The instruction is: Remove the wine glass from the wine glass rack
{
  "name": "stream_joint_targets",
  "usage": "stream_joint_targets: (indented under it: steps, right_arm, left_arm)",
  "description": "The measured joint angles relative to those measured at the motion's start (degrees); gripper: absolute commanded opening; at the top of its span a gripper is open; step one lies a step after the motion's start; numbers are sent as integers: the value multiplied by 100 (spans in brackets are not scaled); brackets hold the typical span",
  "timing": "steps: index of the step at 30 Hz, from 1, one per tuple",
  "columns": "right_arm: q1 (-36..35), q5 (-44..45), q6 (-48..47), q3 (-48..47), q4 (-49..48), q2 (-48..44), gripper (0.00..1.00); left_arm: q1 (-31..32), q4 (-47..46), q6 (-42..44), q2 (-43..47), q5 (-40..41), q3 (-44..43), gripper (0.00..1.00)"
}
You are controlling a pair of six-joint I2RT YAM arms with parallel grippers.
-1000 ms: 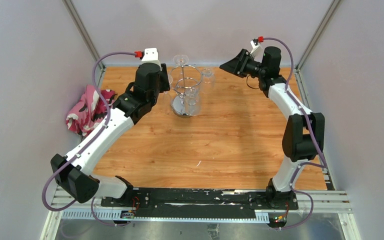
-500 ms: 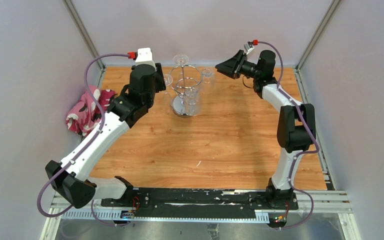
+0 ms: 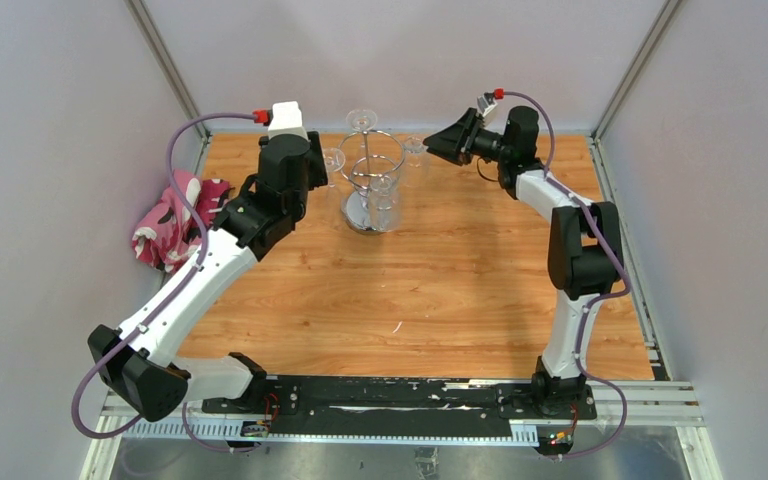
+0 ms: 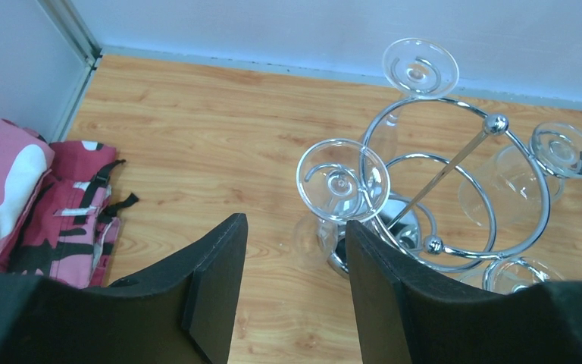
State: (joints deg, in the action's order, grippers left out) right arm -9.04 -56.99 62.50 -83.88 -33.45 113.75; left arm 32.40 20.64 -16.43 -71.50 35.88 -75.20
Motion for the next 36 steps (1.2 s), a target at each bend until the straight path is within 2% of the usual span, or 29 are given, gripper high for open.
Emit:
stream_joint_targets:
  steps: [15, 17, 21, 23, 36]
  right_arm:
    - [-249, 17, 463, -114, -343, 173, 34]
    - [-254, 20, 501, -114, -343, 173, 27]
    - [-254, 28, 549, -114, -286, 173, 5]
    - [-254, 66, 560, -114, -256, 173, 0]
    - [-240, 133, 1040, -107, -282, 173, 0]
  left_arm:
    - [0, -13, 81, 96, 85, 114, 57]
    - [0, -39, 81, 96, 83, 131, 57]
    - [0, -46, 81, 96, 79, 142, 57]
    - [0, -48, 81, 96, 74, 142, 57]
    - [0, -83, 81, 96, 9, 142, 59]
